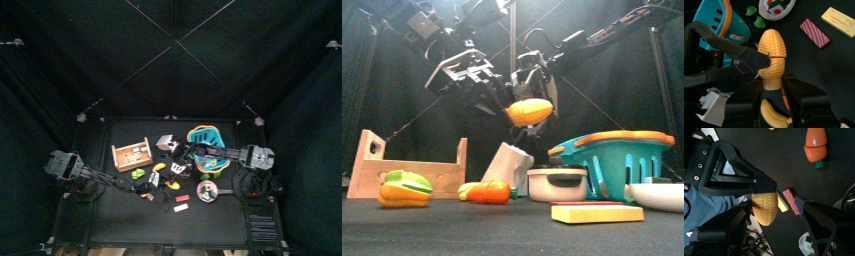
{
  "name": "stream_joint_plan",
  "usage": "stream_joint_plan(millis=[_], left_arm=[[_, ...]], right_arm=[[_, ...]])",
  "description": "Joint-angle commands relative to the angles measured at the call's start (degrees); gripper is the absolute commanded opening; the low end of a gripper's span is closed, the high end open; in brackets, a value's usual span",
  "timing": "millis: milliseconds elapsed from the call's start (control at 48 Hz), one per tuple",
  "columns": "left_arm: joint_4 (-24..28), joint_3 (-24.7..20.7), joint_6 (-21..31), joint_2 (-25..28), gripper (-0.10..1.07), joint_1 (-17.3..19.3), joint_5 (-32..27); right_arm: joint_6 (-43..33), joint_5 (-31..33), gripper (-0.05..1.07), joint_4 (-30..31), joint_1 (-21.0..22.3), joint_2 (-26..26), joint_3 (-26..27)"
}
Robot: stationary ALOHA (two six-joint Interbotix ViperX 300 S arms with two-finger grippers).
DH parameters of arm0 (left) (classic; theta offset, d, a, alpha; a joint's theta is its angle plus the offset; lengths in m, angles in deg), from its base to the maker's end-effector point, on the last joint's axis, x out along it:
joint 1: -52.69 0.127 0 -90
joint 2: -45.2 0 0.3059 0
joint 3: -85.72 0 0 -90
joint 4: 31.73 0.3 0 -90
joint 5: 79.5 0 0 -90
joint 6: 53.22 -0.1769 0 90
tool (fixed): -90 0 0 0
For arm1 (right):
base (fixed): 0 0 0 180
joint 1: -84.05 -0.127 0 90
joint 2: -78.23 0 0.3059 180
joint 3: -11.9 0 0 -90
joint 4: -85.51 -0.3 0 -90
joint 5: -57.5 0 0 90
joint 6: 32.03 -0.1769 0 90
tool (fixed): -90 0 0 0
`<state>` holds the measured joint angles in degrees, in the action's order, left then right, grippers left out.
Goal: Place corn on table
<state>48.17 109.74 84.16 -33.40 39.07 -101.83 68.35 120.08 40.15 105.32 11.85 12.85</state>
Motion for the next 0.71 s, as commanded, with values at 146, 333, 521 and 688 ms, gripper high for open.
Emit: stream_joint_plan(millis=[146,333,521,688], left_arm=[[-4.3,-0.5,0.1,-1.1,0.63,-0.4,0.2],[-6.3,0.4,0.2,-1.4,0.63,-0.4,0.3],[-13.2,1.5,0.4,-1.5,0.63,0.0,2.2],[-19.1,3.2,0.1,-1.5,0.63,1.7,6.9]], right_arm=[[0.2,-1.6,0.97,1.1,1.1,-4.5,-0.3],[0.2,-4.6,0.97,1.8,1.8,-8.8,-4.7],[0.1,-11.2,0.97,1.1,2.4,-13.9,-11.5],[0.0,-18.5,0.97,1.6,1.8,-18.5,-16.9]])
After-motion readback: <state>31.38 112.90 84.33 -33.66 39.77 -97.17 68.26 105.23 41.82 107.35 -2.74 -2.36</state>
